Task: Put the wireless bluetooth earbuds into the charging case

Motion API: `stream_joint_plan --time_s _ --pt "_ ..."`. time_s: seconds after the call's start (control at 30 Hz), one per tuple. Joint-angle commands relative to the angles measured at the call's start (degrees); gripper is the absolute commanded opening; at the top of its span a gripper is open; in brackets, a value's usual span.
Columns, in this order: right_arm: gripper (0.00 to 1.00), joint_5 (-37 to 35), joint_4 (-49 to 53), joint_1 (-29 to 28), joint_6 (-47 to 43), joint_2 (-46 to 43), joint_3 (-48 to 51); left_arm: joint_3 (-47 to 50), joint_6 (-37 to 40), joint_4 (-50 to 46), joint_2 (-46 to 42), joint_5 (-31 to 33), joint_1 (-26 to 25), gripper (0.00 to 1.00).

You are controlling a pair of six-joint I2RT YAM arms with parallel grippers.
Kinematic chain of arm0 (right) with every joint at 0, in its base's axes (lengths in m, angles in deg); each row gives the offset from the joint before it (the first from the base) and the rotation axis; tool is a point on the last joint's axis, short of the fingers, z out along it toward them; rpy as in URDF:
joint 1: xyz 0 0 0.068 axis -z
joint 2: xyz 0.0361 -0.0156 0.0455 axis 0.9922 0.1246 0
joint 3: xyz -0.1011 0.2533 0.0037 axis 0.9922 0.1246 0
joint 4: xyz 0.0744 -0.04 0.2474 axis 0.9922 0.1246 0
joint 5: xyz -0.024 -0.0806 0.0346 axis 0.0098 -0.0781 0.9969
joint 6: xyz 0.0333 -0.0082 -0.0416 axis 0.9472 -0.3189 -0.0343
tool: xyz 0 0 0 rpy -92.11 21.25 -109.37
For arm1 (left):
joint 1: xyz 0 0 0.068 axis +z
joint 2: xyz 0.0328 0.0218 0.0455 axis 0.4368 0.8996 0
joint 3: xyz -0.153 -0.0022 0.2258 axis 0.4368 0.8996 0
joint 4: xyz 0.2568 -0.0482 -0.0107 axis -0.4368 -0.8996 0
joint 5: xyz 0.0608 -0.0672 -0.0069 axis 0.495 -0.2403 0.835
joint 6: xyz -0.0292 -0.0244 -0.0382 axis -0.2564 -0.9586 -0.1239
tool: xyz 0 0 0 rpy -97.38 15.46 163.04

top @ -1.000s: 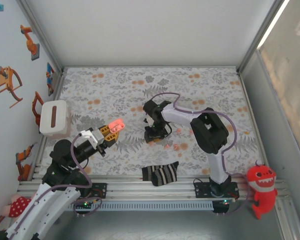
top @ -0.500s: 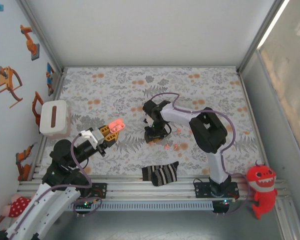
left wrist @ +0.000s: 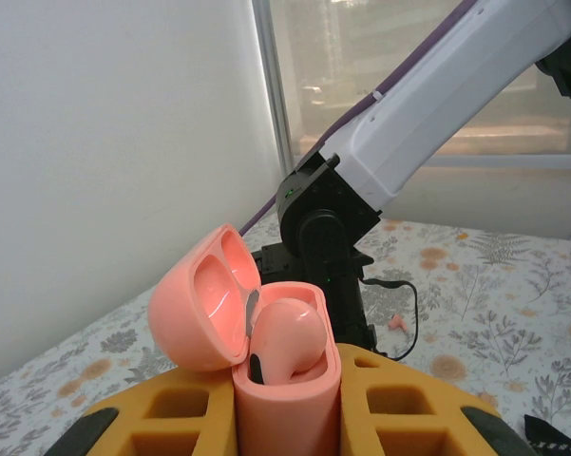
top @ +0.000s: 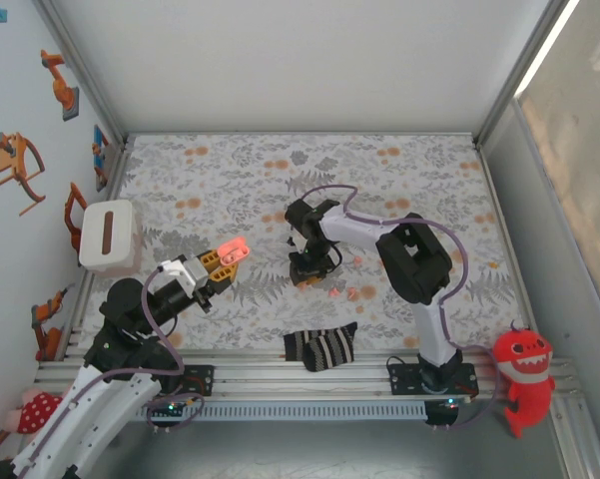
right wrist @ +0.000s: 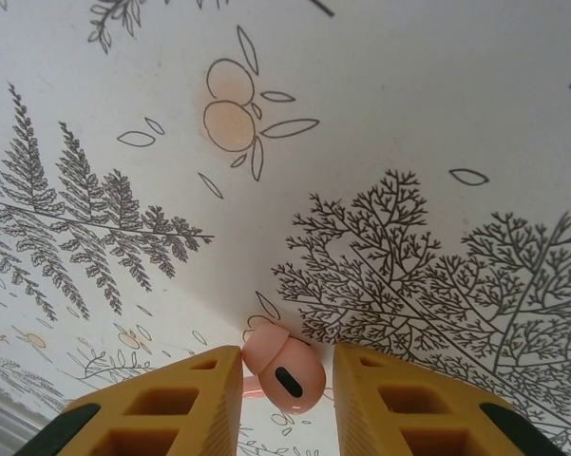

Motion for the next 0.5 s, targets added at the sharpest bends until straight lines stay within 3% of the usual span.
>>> stream_joint_plan --time_s 0.0,0.47 --pt "0.29 0.5 0.7 -0.8 0.0 2.4 -1.2 -1.3 0.3 0.9 -0.4 -0.5 -0.2 0.00" --pt "0.25 -1.7 2.5 -2.4 0.1 3.1 -2.2 -1.3 0.3 0.9 -0.6 -0.6 -0.3 0.00"
